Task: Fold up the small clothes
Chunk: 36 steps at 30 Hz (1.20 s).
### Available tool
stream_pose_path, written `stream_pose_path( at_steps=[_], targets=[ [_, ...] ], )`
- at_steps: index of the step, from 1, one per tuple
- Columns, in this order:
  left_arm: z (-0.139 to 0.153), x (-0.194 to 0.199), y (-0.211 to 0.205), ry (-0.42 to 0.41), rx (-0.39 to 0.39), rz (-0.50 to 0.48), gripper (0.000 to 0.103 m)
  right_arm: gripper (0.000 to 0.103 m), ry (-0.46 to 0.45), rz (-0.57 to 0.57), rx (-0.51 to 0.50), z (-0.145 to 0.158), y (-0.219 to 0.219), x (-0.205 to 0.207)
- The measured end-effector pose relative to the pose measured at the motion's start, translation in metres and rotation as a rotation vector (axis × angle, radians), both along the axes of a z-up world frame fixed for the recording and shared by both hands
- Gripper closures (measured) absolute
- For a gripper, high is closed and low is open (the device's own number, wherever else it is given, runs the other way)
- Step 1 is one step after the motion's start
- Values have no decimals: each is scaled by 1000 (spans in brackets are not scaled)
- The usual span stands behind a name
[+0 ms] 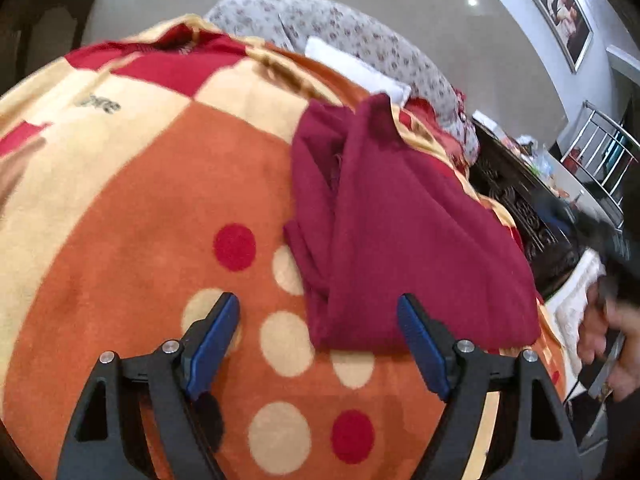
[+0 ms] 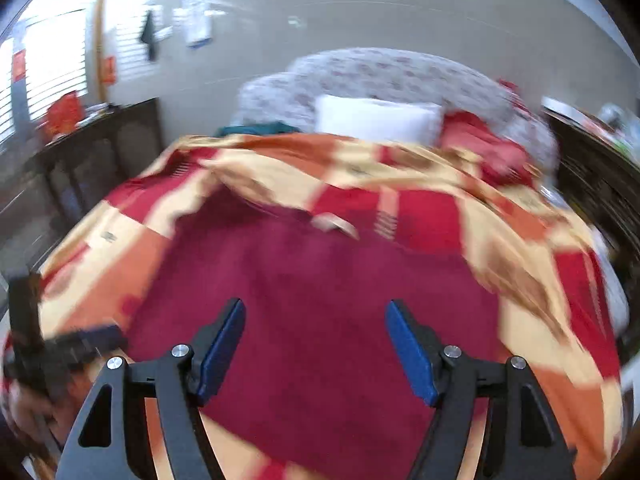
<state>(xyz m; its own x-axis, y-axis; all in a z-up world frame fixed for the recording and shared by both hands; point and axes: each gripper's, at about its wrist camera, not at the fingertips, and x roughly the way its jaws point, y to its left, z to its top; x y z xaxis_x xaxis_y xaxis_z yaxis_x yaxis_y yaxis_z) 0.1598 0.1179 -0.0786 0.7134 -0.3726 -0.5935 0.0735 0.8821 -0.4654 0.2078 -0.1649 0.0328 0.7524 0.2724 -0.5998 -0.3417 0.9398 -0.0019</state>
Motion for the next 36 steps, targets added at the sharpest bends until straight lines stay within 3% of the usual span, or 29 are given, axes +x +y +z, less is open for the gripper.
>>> stream_pose_path(
  at_steps=[3,8,10,13,17,24,31,36],
  targets=[
    [-3,1,0,26,0,-6,22,26,15,52,-29,-3,57,41],
    [-5,1,8,24,-55,-4,21,26,77,-35,-61,-26,112,110],
    [-5,3,9,25,-70,-4,21,26,120,-61,-73,-35,121,132],
    [-5,3,9,23,-77,-6,20,23,201,-115,-179,-59,135,160],
    [-6,3,9,24,-86,-6,19,18,175,-138,-176,-62,131,162],
    [-6,5,9,28,-75,-7,18,18,86,-147,-183,-37,112,123],
    [-6,9,7,31,-70,-13,16,16,11,-217,-216,-12,76,36],
    [-7,8,6,33,-64,-18,15,12,24,-271,-187,-11,39,-29]
  ],
)
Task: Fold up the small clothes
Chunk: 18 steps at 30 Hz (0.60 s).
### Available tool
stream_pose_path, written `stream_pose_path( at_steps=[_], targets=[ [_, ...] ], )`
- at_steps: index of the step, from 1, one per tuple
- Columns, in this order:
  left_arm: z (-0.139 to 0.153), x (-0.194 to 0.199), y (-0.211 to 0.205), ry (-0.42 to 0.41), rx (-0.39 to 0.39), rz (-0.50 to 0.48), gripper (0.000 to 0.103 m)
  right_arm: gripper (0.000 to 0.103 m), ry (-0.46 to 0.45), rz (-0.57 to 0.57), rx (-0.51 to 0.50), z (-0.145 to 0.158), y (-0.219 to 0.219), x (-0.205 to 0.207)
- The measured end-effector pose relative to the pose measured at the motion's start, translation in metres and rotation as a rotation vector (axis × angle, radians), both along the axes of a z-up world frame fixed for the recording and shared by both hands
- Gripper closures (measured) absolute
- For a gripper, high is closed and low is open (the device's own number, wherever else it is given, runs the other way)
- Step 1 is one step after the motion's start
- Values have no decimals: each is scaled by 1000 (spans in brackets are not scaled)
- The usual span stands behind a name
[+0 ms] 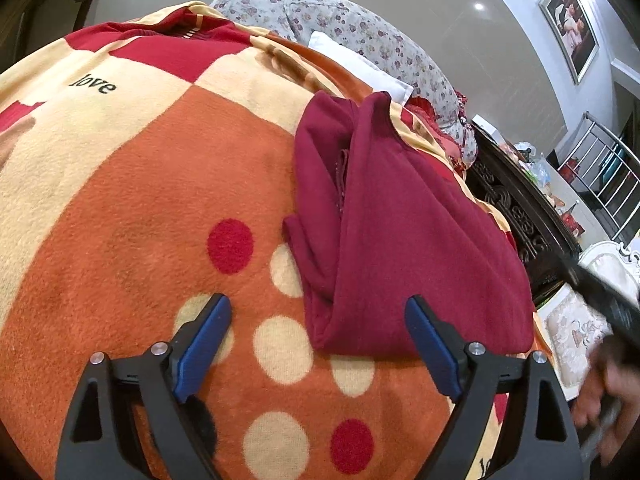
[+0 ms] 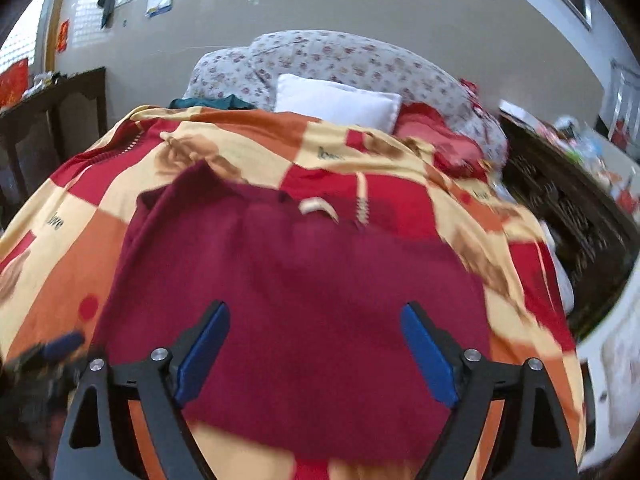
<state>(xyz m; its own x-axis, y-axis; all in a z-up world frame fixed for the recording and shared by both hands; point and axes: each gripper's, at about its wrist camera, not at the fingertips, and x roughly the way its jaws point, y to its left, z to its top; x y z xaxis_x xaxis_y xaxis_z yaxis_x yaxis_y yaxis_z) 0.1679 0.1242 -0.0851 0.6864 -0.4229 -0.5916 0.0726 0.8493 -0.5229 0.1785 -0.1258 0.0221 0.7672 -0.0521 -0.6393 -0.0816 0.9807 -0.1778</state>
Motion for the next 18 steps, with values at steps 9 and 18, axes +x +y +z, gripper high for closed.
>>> stream_pose_path(
  at_steps=[9,18],
  targets=[
    [-1,-3,0,5,9,-7,15,7,-70,-106,-52,-5,-47,-98],
    [-2,-5,1,8,11,-8,15,7,-75,-161,14,-11,-78,-119]
  ],
)
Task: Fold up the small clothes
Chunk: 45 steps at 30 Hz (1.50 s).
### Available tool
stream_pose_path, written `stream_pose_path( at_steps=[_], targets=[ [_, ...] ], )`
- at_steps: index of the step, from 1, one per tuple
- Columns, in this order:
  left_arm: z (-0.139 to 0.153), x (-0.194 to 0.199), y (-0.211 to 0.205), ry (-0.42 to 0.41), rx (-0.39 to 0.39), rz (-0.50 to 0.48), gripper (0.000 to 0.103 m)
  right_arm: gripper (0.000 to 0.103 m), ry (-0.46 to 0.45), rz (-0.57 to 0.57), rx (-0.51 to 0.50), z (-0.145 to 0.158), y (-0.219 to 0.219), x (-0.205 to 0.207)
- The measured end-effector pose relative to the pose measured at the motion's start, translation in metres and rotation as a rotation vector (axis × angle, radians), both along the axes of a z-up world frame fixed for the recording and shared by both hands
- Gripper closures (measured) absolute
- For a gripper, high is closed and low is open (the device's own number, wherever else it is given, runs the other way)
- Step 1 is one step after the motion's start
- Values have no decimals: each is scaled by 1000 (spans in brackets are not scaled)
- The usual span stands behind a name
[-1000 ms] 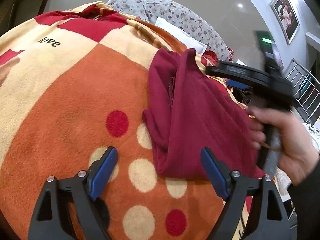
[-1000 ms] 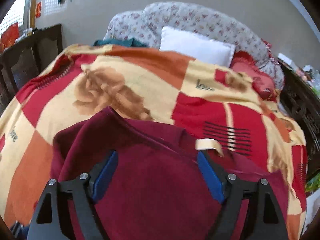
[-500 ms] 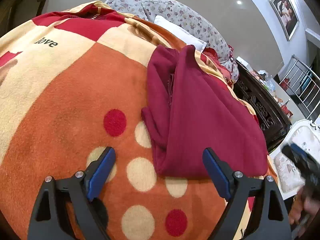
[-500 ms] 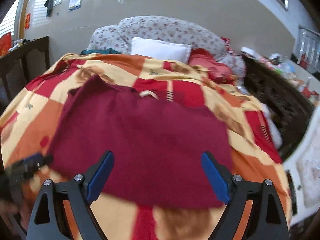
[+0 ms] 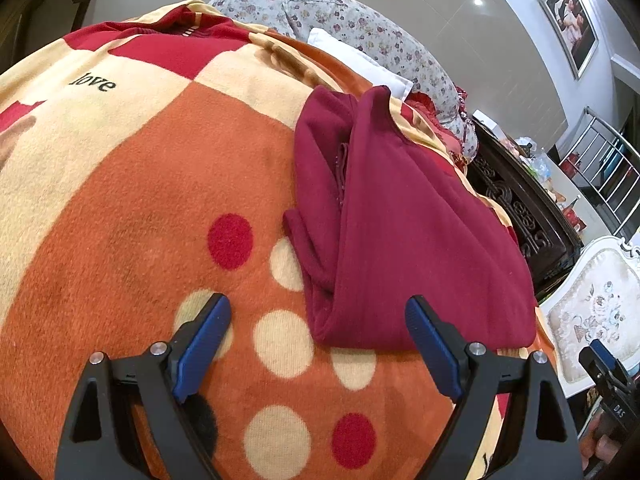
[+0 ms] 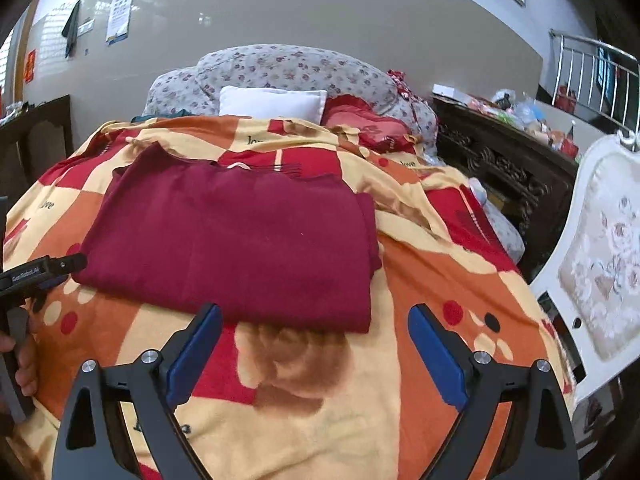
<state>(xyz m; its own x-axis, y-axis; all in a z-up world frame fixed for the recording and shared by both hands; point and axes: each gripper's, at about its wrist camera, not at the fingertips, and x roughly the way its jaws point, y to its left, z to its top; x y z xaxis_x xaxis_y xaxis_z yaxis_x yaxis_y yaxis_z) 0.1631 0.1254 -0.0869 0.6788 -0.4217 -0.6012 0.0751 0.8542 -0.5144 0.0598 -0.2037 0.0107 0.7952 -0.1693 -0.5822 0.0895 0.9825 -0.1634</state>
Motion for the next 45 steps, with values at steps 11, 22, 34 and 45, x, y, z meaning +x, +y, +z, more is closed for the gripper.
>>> stream_pose_path(
  at_steps=[11,22,34,45],
  targets=[
    [2,-10,-9,-4,-24,-70,5,7,-19,89,127,-44,-19,11],
    [-2,36,-30,39,-168,-163,4,7,7,47,140,-69,-20,19],
    [-8,40,-6,63,-456,-177,4,7,-10,50,102,-68,-12,17],
    [0,19,-6,19,-420,-166,4,7,-4,53,100,-68,-13,17]
  ],
)
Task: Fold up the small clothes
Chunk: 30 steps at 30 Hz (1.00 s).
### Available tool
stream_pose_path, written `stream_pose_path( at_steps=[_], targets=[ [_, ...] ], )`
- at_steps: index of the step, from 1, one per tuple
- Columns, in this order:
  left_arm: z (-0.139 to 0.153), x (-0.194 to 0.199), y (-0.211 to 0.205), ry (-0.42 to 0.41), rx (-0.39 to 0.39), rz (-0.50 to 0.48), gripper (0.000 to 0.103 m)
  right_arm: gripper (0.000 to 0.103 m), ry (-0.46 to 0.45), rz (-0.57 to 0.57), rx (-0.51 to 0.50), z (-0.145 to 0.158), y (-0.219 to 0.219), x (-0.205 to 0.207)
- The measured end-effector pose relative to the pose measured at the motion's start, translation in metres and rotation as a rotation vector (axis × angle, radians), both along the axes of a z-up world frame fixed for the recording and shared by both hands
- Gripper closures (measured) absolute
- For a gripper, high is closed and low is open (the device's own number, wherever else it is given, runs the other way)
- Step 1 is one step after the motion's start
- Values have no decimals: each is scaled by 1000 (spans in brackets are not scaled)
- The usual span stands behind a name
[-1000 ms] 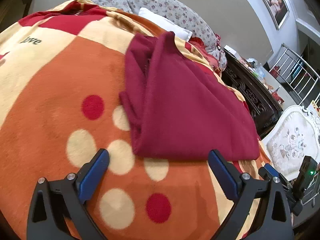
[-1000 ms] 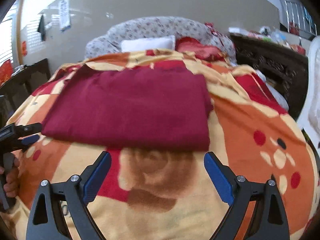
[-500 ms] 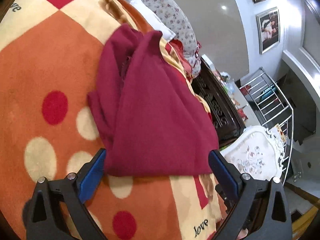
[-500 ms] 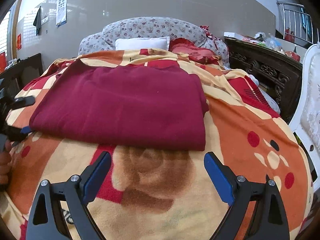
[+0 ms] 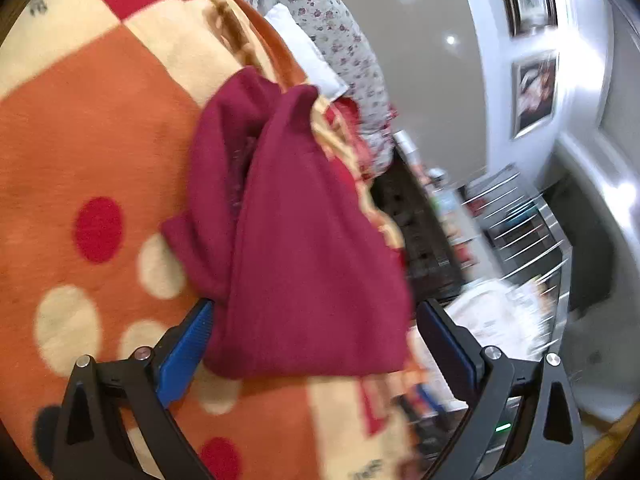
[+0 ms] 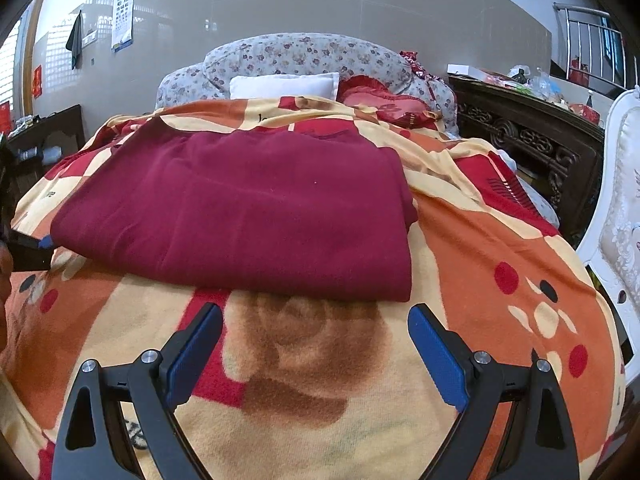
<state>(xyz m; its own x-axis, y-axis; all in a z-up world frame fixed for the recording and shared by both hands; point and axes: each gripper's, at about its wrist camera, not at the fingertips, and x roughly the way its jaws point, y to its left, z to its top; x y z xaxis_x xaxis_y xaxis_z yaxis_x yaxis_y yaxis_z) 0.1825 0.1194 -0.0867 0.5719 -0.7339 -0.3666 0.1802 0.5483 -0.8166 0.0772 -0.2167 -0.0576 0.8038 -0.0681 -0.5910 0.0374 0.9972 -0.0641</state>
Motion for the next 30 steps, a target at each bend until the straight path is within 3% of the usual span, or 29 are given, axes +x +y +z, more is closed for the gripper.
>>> stream_pose_path(
  at_steps=[2,4,8,13,16,25,30],
  targets=[
    [-5,-6,-9,-3,129,17,7,7,4,1,2,-1,0,0],
    [-4,-7,-14,6,194,29,12,7,6,1,1,-1,0,0],
    [-3,-6,-19,-9,222,50,18,7,4,1,0,-1,0,0],
    [-10,-4,-3,27,191,136,67,7,5,1,-1,0,-1,0],
    [-13,-6,2,33,162,144,77,7,4,0,-2,0,0,0],
    [-3,-13,-9,-32,212,152,83,7,-7,-1,0,1,-2,-2],
    [-10,-7,-5,5,175,178,69,7,-16,-8,5,2,-4,-3]
  ],
)
